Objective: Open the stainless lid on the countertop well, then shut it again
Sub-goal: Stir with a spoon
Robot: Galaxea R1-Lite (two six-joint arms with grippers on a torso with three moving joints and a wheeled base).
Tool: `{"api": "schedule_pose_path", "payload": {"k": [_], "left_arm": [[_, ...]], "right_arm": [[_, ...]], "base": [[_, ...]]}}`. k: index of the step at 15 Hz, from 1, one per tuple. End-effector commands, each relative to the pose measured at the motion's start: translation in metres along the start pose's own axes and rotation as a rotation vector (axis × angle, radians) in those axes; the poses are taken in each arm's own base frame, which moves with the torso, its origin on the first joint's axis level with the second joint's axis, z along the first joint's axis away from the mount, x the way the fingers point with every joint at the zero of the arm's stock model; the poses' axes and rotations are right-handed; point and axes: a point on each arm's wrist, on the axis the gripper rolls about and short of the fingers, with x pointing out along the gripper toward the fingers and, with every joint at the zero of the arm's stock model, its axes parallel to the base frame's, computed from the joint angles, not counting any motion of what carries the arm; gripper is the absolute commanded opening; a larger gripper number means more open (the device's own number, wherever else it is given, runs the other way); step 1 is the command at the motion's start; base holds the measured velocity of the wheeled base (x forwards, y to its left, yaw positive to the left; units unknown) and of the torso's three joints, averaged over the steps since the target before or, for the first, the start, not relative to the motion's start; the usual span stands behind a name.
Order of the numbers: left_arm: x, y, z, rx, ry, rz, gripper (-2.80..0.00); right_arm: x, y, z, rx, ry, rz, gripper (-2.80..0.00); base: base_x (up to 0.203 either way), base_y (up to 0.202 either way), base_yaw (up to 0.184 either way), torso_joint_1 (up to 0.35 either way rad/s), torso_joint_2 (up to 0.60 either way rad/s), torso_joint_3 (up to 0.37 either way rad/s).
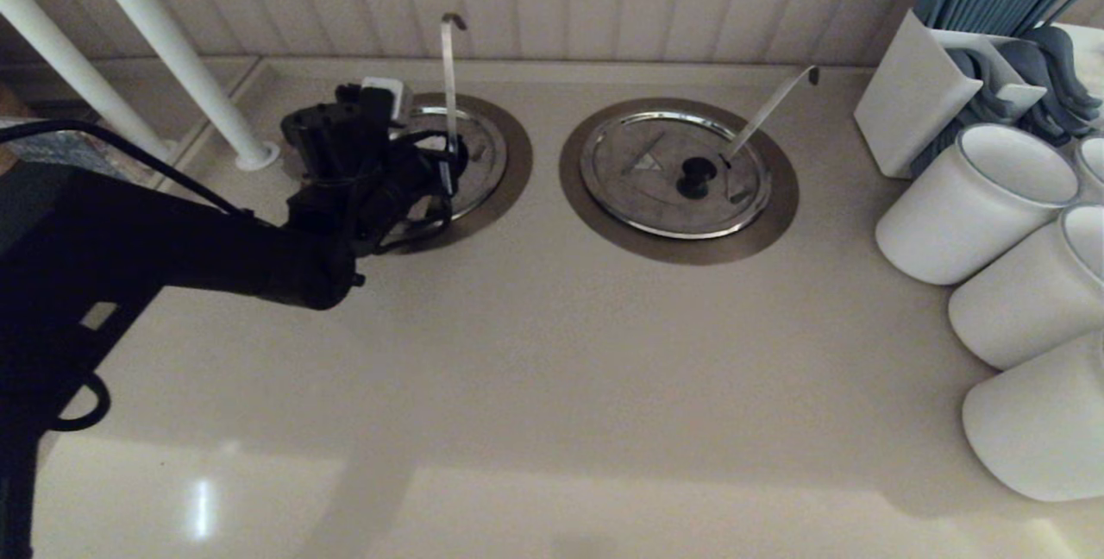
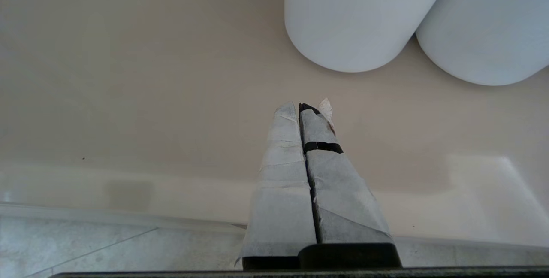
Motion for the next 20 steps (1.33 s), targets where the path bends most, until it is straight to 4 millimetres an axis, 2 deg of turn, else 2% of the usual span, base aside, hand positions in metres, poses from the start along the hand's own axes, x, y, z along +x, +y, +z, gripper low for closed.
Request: {"api": "schedule_pose_path", "payload": {"k": [1,4,6,8,9,11,12,15,20], "left_arm": [[-0.035,0.007,0.036,-0.002,-0.018,0.004,-2.8],[-0.092,0.013,0.05,-0.001,0.127,-0.014,-2.8],[-0.117,0.016,0.064,-0.007,0.159,-0.01,-2.8],[-0.136,0.017,0.07,0.002,0.249,-0.033,-2.8],[-0.14,0.01,0.069,-0.004,0.267,-0.057,-2.8],[-0.153,0.01,0.076,-0.059,0.252,-0.056,-2.8],[-0.158,0.011,0.078,-0.07,0.259,-0.044,-2.8],[-0.151,0.012,0.083,-0.066,0.254,0.031,-2.8],[-0.142,0.009,0.072,-0.056,0.283,0.032,-2.8]], "right_arm": [[0.0,0.0,0.0,-0.001,0.001,0.001,-2.8],[0.0,0.0,0.0,0.001,0.001,0.001,-2.8],[0.0,0.0,0.0,-0.001,0.001,0.001,-2.8],[0.0,0.0,0.0,-0.001,0.001,0.001,-2.8],[0.0,0.0,0.0,-0.001,0.001,0.001,-2.8],[0.0,0.0,0.0,-0.001,0.001,0.001,-2.8],[0.0,0.0,0.0,0.0,0.0,0.001,-2.8],[0.0,0.0,0.0,-0.001,0.001,0.001,-2.8],[0.0,0.0,0.0,-0.001,0.001,0.001,-2.8]], "base": [[0.0,0.0,0.0,0.0,0.0,0.0],[0.0,0.0,0.0,0.0,0.0,0.0],[0.0,0.0,0.0,0.0,0.0,0.0],[0.0,0.0,0.0,0.0,0.0,0.0],[0.0,0.0,0.0,0.0,0.0,0.0],[0.0,0.0,0.0,0.0,0.0,0.0],[0.0,0.0,0.0,0.0,0.0,0.0],[0.0,0.0,0.0,-0.001,0.0,0.121],[0.0,0.0,0.0,0.004,0.0,0.194]]}}
